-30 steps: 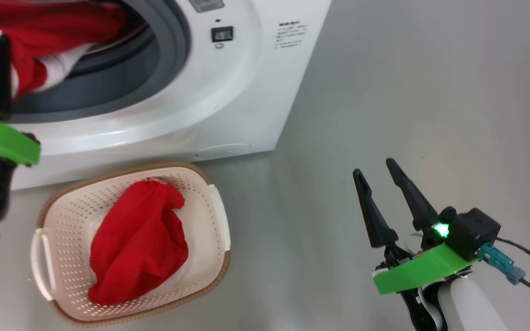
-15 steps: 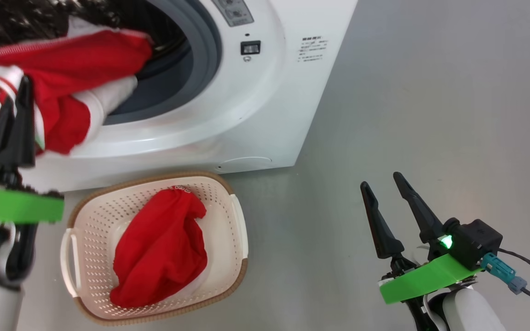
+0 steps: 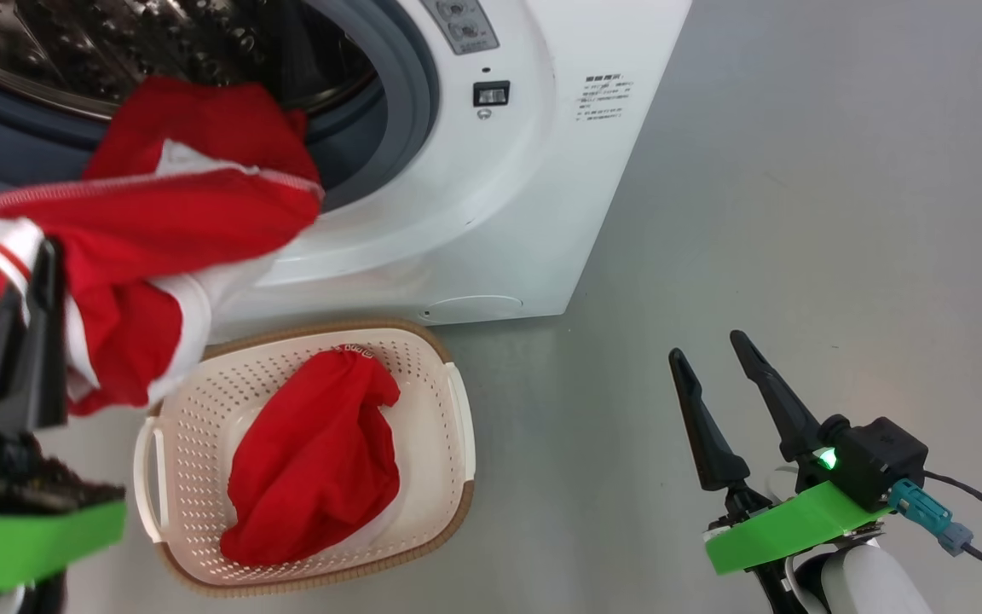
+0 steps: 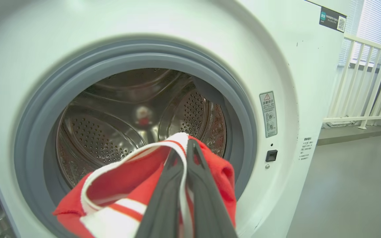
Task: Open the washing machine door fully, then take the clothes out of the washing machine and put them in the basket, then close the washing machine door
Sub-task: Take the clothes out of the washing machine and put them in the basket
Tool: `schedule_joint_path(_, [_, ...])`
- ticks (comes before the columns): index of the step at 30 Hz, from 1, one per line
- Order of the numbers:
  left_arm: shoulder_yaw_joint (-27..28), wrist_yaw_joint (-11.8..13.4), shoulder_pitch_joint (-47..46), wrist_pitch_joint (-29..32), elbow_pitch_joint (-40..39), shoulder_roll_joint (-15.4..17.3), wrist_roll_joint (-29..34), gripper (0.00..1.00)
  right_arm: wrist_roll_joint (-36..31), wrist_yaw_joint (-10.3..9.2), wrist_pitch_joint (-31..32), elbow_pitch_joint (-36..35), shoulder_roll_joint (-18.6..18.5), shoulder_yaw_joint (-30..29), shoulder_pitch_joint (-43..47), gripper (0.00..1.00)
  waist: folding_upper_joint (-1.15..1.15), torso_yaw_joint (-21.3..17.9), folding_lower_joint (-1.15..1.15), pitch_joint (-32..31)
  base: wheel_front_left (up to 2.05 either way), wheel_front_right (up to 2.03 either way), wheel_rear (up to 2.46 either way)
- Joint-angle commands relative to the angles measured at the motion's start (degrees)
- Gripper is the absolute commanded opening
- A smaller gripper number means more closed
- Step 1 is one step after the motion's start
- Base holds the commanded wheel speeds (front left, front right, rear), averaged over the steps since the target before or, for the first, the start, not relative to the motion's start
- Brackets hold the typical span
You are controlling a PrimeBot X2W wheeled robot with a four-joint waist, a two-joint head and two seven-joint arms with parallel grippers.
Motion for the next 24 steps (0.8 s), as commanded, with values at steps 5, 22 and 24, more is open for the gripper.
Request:
schedule_joint_path(5, [1.2,0.4,4.3,-0.2,-2.2,0.1,-0.3,0.0,-0.1,0.09,-0.3,-1.3,0.3,1.5,0.1,1.0,0.0,0.0,0.0,0.8,0.0,0.0,0.0])
schedule_joint_path(22, [-13.9,-0.2,-4.4,-0.4,31.7,-2.1,-2.7,0.0,0.1,0.09,-0.3,-1.6,0.3,2.7,-2.0,1.0,0.0,-1.6,0.0,4.6,0.0,0.0,0.0])
schedule_joint_path(24, [-15.6,-0.2,-6.2,-0.4,34.9,-2.3,-3.3,0.0,0.1,0.09,-0.3,-1.8,0.3,2.8,-2.2,1.0,0.0,-1.9,0.0,5.2,0.0,0.0,0.0])
